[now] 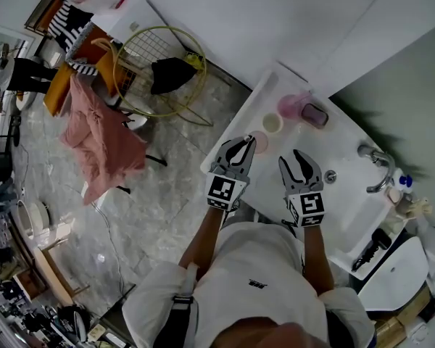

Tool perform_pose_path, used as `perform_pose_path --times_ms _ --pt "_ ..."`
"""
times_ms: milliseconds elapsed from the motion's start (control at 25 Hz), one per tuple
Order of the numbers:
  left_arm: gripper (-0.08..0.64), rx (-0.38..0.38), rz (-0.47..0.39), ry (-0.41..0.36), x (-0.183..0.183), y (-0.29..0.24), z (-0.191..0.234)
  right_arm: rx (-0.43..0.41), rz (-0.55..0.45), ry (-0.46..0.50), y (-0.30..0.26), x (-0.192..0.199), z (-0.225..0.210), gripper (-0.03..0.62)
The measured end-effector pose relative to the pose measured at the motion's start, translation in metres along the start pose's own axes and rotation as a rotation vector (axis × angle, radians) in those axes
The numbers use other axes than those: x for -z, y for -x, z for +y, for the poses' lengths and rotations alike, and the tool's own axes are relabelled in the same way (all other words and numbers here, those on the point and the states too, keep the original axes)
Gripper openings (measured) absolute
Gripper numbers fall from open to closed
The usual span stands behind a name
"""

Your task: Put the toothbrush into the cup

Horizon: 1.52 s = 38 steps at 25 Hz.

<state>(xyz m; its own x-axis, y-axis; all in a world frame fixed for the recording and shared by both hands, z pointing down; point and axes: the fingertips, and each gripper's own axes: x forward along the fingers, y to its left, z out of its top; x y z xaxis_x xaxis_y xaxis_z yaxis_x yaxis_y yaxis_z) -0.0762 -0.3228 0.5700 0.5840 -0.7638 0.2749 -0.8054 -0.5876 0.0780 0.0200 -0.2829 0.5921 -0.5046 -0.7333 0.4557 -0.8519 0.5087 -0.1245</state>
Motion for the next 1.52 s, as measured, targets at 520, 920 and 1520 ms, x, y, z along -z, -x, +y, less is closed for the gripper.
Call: perform_pose_path --times_ms 520,920,1520 --pt "0.041 0.041 0.074 -0.008 0.036 -0.023 -0.003 0.018 0.021 -0.018 -0.008 0.008 -0.009 0.181" --pt "0.043 0.057 0.116 -0.016 0.057 -0.033 -0.006 0.024 0.040 -0.028 -0.013 0.015 -0.012 0.181" --pt "0.043 0.071 0.165 -0.007 0.078 -0.047 -0.005 0.033 0.059 -0.041 -0.019 0.022 -0.018 0.181"
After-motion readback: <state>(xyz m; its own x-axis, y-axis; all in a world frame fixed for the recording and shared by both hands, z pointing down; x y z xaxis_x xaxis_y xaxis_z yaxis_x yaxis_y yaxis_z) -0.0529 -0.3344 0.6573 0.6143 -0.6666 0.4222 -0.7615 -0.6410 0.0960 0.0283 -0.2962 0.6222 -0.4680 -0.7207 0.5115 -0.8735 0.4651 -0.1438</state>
